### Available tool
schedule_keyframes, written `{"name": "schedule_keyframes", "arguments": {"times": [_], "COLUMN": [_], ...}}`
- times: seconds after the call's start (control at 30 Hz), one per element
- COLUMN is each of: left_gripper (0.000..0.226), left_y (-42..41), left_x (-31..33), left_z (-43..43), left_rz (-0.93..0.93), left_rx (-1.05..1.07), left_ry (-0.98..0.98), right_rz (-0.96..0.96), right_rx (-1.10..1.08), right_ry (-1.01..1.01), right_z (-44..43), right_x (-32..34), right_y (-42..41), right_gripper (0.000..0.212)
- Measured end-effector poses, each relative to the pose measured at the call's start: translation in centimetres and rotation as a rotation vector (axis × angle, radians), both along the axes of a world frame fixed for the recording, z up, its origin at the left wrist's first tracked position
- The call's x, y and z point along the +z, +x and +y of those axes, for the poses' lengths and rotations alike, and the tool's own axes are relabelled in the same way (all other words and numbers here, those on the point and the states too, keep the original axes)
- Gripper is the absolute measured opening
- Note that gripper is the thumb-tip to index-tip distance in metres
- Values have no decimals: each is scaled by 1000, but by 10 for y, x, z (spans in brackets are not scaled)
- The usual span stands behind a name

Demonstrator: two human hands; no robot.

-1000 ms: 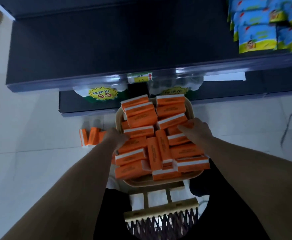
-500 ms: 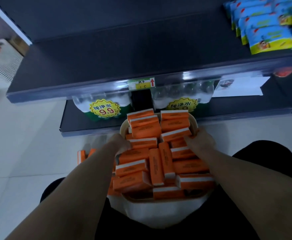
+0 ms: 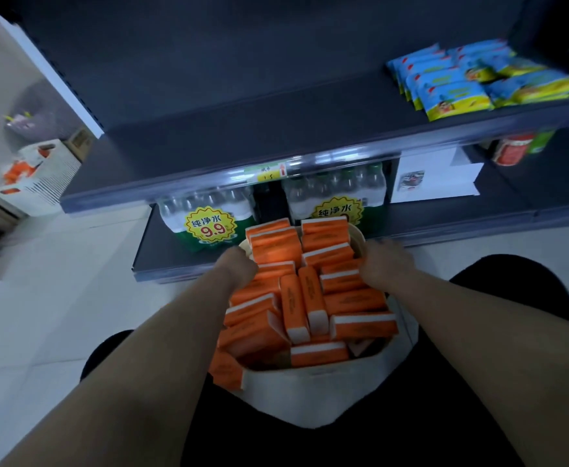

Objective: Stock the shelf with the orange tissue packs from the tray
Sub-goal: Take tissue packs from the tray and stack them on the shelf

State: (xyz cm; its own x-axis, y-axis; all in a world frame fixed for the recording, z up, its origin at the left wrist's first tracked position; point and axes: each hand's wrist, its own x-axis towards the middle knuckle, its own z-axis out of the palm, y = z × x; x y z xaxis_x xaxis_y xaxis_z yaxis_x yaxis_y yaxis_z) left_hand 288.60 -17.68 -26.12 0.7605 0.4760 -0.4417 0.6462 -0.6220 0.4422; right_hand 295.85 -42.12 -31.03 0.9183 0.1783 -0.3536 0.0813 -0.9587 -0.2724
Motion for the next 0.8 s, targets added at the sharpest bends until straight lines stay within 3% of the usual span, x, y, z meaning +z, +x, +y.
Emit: {"name": "schedule_keyframes", "arguments": {"times": [0.13,0.2,0.37,0.5,0.6,0.67,0.8], "left_gripper": [34,8,37,20,31,18,20], "left_y": [-6,-8,-10,-10,-2,8,35], "left_x": [20,27,37,34,24,18,11], "left_z": [-6,-3,6,17,25,28,31], "left_rz": [-56,-72,-126,-117,-111,-90,-10], "left_rx": [-89,-123,-135,-142,-162,-185,-234], "left_ry": [61,110,128,147,169,177,228], "right_rz": [-147,-206,-289,-317,-329,-350,-357], "right_rx": [201,255,300,326,325,322,325], "right_ry": [101,89,128,156,134,116,114], "right_z": [7,12,26,38,46,51,60], "right_x": [15,23,41,43,36,29,16], "right_y": [-14,-19,-24,-20,-14,-8,9], "right_gripper": [53,45,37,36,39,39,33]}}
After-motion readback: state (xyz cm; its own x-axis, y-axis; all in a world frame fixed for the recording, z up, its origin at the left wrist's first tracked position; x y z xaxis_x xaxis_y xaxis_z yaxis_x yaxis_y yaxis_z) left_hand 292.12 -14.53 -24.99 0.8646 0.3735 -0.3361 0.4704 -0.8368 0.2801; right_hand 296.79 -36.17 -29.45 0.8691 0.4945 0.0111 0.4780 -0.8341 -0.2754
